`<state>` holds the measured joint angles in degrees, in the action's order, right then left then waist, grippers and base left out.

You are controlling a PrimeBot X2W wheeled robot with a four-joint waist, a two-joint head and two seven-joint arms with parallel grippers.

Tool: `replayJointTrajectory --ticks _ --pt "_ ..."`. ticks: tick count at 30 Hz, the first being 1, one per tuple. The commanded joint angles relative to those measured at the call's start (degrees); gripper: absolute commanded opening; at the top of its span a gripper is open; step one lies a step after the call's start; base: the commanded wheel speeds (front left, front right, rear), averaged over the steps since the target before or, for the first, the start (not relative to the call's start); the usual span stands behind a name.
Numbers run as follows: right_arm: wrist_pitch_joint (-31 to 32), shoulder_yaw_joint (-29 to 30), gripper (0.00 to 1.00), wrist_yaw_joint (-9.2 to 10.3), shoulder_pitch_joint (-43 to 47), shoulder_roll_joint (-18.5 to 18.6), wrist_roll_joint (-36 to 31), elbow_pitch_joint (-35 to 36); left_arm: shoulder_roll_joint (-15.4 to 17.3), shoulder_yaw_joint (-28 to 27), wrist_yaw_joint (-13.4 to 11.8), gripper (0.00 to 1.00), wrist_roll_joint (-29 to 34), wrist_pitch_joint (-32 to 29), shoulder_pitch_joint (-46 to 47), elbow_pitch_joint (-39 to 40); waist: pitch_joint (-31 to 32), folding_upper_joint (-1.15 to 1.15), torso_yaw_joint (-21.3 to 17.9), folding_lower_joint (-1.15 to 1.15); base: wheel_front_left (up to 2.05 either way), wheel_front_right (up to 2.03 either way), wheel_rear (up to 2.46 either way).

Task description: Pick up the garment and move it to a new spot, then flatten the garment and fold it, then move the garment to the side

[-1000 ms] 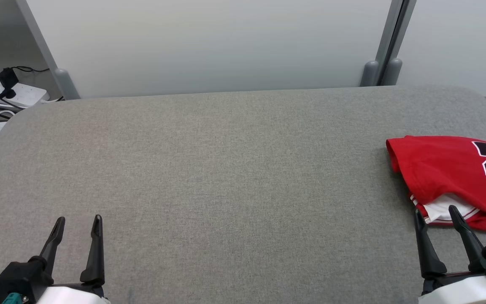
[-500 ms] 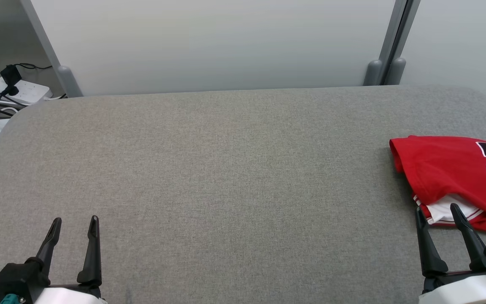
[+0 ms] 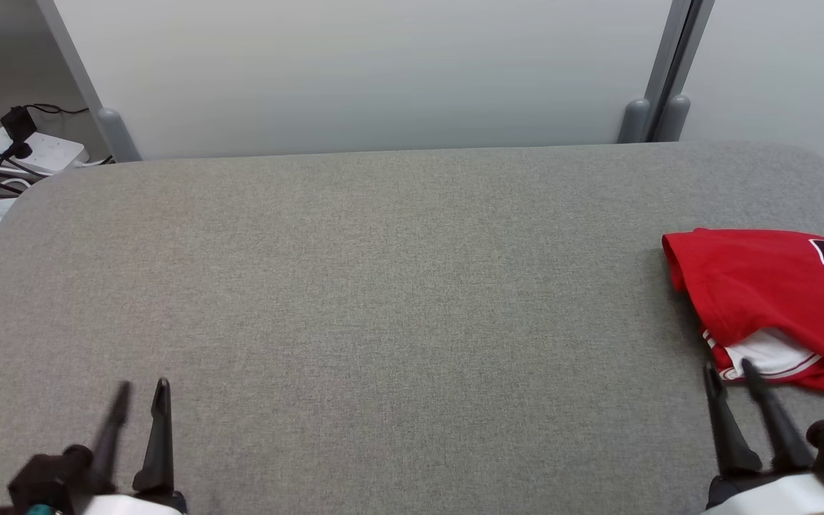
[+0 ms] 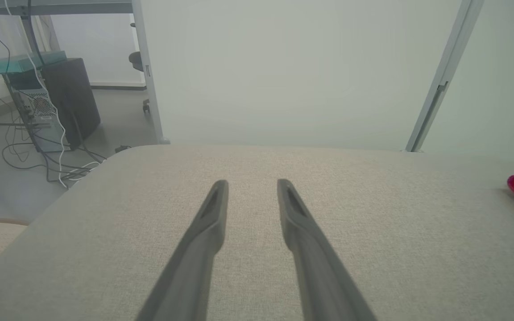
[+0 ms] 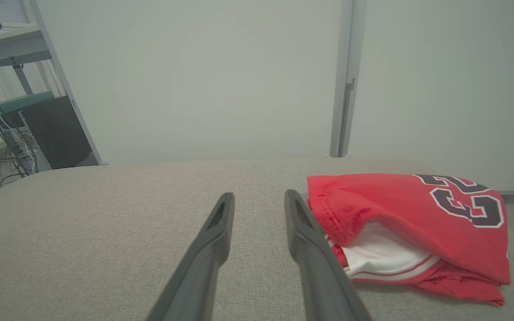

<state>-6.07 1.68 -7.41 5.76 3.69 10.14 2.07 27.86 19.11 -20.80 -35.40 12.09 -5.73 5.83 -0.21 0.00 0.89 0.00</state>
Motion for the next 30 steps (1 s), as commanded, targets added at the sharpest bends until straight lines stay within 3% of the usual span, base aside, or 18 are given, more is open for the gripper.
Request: replayJointTrajectory --ticks 1,8,13,30 --pt "-0.02 -0.04 0.0 0.0 0.02 -0.01 0.08 -0.02 -0.07 -0.02 0.03 0.0 -0.08 -0.03 -0.01 0.0 0.0 0.0 0.0 0.0 0.0 0.0 0.0" --pt "0.37 -0.19 0.0 0.0 -0.28 0.08 4.78 -0.85 -1.58 -1.09 1.39 0.0 -3.27 -0.93 0.29 -0.95 0.12 0.0 -0.05 0.13 0.0 0.0 0.0" --pt "0.71 -0.22 0.0 -0.01 -0.86 0.25 8.3 -1.63 -2.48 -2.02 2.54 0.0 -5.63 -1.6 0.84 -1.87 0.01 0.0 -0.09 0.01 0.0 0.0 0.0" --pt "1.93 -0.16 0.0 -0.02 -2.58 0.61 19.96 -3.86 -5.62 -5.25 6.51 0.0 -13.56 -3.91 2.68 -4.99 0.01 0.0 -0.21 0.0 0.0 0.0 0.0"
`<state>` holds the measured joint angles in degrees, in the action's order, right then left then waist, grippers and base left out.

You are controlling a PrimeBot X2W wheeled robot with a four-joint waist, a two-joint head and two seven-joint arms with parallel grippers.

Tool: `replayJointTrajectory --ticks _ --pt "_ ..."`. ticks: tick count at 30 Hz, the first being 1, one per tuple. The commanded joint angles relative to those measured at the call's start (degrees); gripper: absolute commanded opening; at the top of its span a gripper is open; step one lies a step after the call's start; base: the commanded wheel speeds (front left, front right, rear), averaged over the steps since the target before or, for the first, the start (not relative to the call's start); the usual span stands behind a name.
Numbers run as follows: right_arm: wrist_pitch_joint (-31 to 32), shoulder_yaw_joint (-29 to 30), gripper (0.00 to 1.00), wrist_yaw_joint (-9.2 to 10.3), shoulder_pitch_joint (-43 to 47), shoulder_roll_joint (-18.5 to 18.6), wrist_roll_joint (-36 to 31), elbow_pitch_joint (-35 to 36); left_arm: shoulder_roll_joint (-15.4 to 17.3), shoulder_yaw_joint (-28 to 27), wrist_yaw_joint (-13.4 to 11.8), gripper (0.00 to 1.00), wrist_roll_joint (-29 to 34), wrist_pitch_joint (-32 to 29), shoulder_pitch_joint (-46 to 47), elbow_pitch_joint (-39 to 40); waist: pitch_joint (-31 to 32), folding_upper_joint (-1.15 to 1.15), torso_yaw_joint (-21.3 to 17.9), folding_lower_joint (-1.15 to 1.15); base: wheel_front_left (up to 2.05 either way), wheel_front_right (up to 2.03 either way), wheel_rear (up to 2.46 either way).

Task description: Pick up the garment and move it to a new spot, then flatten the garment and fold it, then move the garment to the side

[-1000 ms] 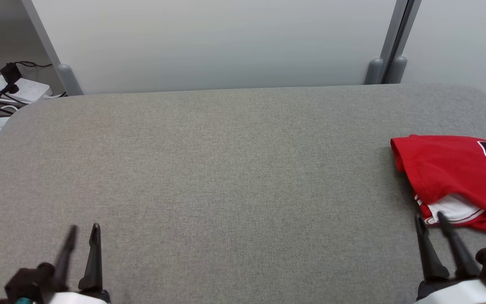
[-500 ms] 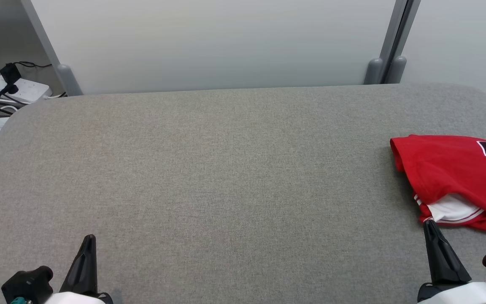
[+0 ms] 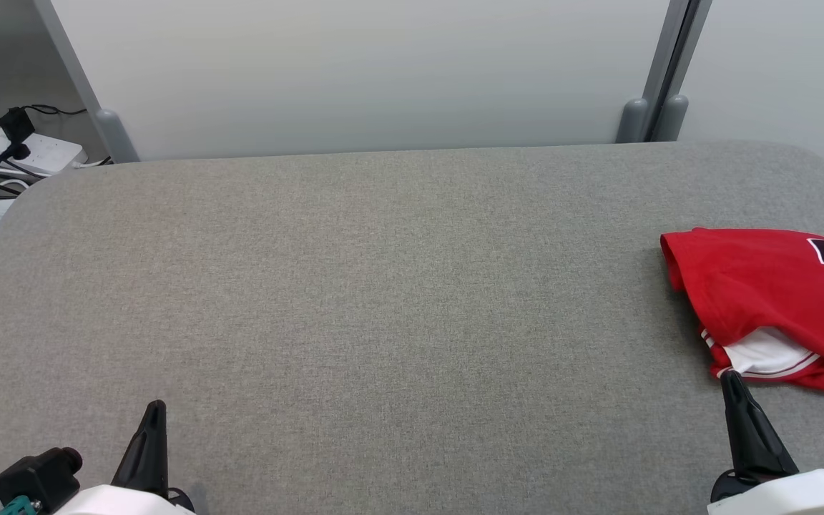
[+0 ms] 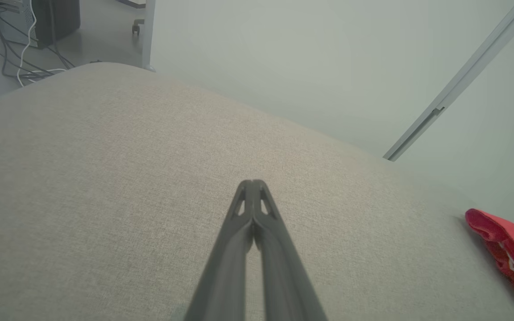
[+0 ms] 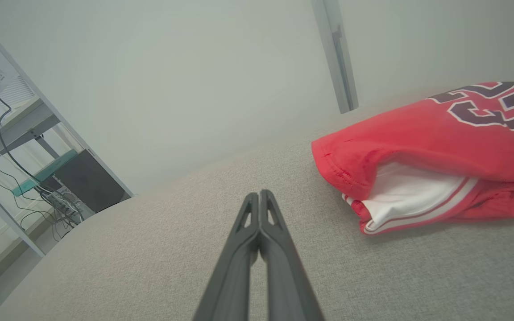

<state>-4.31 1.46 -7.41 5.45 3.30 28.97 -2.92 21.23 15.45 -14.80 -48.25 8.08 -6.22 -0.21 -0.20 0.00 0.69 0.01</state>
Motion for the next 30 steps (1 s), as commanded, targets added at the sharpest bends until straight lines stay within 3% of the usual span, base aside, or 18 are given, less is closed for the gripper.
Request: replayJointTrajectory --ticks 1,30 --pt "0.25 0.07 0.0 -0.02 -2.37 1.01 1.81 1.01 0.82 -1.79 0.74 0.0 -1.18 -0.04 3.27 0.88 0.0 0.0 -0.01 -0.01 0.0 0.0 0.0" --pt "2.73 0.68 0.0 -0.04 -5.11 1.23 21.27 -2.63 -4.73 -7.54 7.32 0.0 -14.52 -4.15 6.02 -3.54 0.0 0.0 -0.22 -0.01 0.0 0.0 0.0"
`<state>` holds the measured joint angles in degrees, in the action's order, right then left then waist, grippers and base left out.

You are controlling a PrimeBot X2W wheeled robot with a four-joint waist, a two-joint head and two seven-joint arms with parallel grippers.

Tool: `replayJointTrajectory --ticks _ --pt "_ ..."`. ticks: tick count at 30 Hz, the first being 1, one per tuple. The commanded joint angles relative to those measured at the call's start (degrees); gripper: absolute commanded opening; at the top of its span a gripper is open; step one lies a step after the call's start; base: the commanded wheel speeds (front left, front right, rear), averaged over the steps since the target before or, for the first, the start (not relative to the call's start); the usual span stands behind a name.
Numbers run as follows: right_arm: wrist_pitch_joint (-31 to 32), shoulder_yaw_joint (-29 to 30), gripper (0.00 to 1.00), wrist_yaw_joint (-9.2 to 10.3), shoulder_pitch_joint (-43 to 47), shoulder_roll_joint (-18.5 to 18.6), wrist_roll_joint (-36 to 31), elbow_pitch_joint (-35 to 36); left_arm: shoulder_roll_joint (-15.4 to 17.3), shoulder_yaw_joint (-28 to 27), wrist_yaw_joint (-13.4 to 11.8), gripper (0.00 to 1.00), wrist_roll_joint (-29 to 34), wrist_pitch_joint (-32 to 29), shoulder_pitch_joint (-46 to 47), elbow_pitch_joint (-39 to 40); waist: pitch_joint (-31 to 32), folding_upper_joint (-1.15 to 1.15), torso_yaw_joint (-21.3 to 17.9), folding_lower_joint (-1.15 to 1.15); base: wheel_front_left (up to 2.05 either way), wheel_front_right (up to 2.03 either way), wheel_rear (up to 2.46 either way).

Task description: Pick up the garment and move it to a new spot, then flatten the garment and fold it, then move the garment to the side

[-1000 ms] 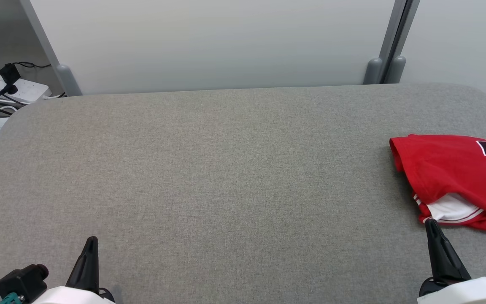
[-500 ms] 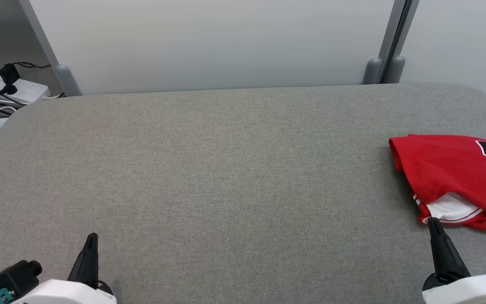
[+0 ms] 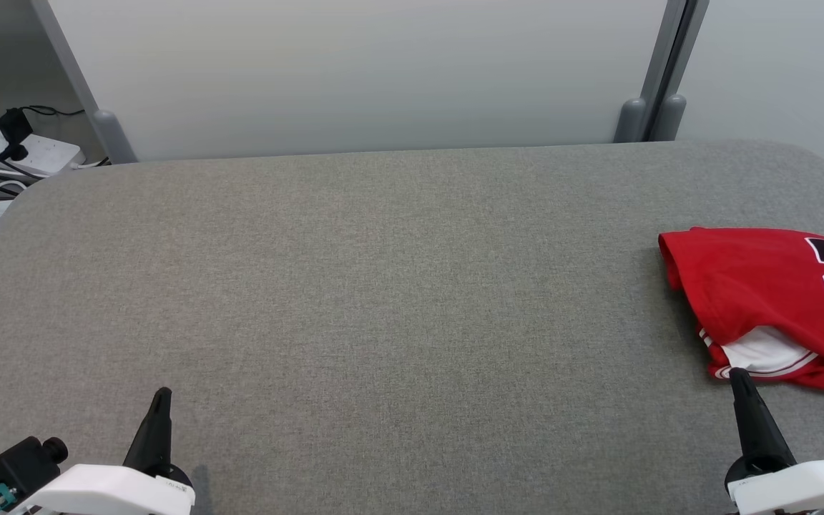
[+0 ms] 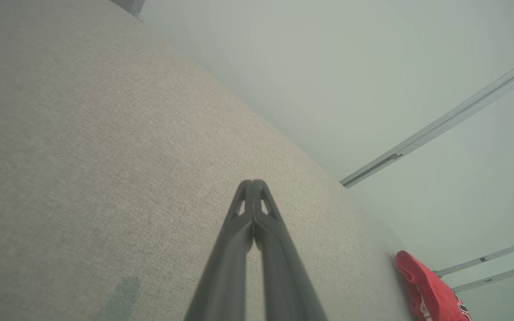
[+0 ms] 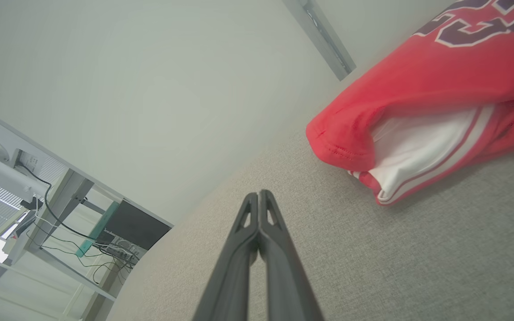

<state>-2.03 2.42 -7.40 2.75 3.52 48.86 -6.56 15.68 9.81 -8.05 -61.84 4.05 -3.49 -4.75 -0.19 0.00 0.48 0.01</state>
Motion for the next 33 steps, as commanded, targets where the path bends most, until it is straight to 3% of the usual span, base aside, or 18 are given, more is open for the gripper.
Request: replayJointTrajectory --ticks 1,33 --pt "0.53 -0.26 0.0 -0.05 -2.5 1.01 2.04 0.9 0.62 -2.1 0.79 0.0 -1.39 -0.26 3.38 0.84 0.0 0.0 -0.01 0.0 0.0 0.0 0.0" --pt "3.55 0.84 0.0 -0.07 -5.47 0.92 22.46 -3.02 -5.48 -8.48 7.8 0.0 -15.46 -4.84 6.33 -3.96 0.01 0.0 -0.23 0.0 0.0 0.0 0.0"
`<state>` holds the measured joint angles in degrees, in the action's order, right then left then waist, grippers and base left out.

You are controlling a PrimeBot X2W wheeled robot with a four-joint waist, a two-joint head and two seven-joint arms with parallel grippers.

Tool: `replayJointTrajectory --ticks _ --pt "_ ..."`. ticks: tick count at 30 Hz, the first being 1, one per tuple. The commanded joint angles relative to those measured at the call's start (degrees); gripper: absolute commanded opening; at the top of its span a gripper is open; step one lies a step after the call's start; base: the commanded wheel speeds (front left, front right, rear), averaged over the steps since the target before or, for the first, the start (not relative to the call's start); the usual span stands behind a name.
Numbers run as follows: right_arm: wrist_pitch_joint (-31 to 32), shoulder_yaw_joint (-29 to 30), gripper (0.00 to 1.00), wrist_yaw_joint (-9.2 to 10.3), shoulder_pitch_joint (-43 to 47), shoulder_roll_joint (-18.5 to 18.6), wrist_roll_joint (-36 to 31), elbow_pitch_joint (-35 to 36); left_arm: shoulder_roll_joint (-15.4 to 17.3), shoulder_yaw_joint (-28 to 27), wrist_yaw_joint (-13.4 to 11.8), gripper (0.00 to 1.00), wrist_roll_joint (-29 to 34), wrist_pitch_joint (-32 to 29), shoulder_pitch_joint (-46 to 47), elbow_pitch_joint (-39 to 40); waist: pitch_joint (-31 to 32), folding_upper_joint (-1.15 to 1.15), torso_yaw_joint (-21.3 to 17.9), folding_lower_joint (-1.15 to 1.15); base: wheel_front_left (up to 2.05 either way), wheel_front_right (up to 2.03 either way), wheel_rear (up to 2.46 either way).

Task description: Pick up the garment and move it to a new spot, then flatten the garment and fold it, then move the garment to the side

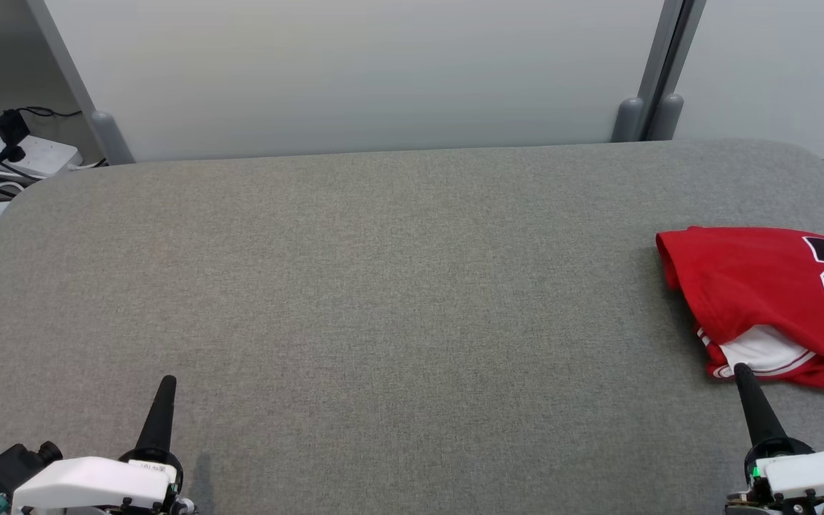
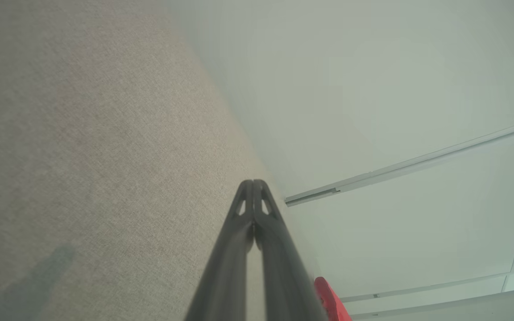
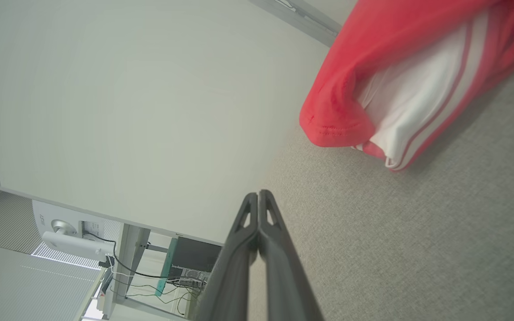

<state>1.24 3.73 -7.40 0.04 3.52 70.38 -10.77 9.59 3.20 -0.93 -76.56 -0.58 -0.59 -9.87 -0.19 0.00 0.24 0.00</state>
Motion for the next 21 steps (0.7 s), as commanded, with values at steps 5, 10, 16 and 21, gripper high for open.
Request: replayJointTrajectory --ticks 5,10,16,21 --pt "0.8 -0.26 0.0 -0.07 -3.24 0.89 4.21 0.55 -0.37 -2.92 1.81 0.0 -3.0 -0.97 3.91 0.38 0.0 0.0 -0.03 0.0 0.0 0.0 0.0" --pt "1.31 -0.05 0.0 -0.07 -3.73 0.85 7.48 -0.08 -1.37 -3.97 2.94 0.0 -5.25 -1.72 4.39 -0.4 0.0 0.0 -0.07 0.0 0.0 0.0 0.0" --pt "1.93 0.22 0.0 -0.08 -4.31 0.8 11.39 -0.84 -2.57 -5.23 4.3 0.0 -7.96 -2.62 4.97 -1.33 0.0 0.0 -0.11 0.0 0.0 0.0 0.0" --pt "2.46 0.44 0.0 -0.08 -4.79 0.75 14.65 -1.48 -3.57 -6.28 5.43 0.0 -10.21 -3.38 5.45 -2.11 0.01 0.0 -0.15 0.0 0.0 0.0 0.0"
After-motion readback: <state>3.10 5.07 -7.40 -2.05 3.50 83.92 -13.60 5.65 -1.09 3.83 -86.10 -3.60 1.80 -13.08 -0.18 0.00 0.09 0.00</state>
